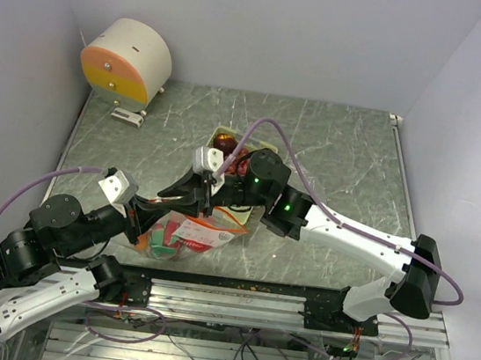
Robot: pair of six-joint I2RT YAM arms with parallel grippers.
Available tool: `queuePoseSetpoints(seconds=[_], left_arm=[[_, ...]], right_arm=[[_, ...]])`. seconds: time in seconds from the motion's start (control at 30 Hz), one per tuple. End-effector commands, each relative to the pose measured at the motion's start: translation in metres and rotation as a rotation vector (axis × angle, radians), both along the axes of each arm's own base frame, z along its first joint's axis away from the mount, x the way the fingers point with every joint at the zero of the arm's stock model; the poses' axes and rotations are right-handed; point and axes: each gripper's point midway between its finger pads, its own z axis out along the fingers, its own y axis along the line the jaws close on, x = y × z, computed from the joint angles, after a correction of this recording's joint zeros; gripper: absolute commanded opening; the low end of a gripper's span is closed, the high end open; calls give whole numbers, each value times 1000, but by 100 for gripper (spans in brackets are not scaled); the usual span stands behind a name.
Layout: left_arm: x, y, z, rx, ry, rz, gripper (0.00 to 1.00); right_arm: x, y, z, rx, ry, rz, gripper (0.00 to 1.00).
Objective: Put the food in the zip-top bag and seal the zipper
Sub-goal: Zip the zipper food storage bag at the center of the board.
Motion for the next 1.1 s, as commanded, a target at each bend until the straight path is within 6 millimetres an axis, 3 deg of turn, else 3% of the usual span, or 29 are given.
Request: queuePoseSetpoints(seconds=[0.0,0.17,0.37,0.53,0.63,0.8,1.07], left_arm=[[-1,-1,30,-72,-69,-11,7],[-1,-2,28,-69,-67,-14,7],[-1,-1,29,-70,-66,-12,7],[-1,-2,27,-71,-61,-13,7],[-1,-1,29,-74,-65,-9,7],[-2,4,35,-94,-74,7,7],[-9,24,57,-148,-118,47,7]], right_arm=[[-2,-8,16,43,-11,5,25],[-2,-5,18,43,-6,21,23],[-3,-4,17,41,-1,36,13],[-6,-5,20,53,-6,54,12],[-5,-4,19,46,-3,51,3],[5,-5,8,23,20,15,1],[29,-25,-16,-19,92,-42,1]])
